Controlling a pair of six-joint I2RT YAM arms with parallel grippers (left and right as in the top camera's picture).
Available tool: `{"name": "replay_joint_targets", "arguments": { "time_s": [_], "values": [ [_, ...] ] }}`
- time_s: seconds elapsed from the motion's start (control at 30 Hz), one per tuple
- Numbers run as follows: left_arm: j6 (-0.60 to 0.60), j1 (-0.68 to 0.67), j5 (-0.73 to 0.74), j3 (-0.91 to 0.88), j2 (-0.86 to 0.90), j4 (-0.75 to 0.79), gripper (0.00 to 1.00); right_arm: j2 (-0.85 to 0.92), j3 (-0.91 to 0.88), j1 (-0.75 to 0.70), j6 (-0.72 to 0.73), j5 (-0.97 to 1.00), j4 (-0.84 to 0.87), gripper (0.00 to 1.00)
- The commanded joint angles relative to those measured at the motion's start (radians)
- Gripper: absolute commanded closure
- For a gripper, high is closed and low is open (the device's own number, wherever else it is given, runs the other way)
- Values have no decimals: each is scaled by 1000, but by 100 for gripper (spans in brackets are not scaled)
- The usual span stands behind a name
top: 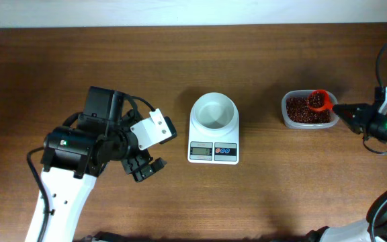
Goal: Scoop and weigh 50g on scale
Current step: 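Lift the filled scoop and carry it over the scale bowl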
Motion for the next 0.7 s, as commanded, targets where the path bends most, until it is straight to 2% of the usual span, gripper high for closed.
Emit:
{"name": "replay_joint_targets", "arguments": {
  "time_s": [0.0,0.4,0.67],
  "values": [
    [19,3,18,7,4,0,1,9,0,42,-5,-65,0,96],
    [19,3,18,7,4,0,1,10,0,278,49,-65,25,96],
    [19,3,18,7,4,0,1,10,0,438,195,-64,163,96]
  ]
}}
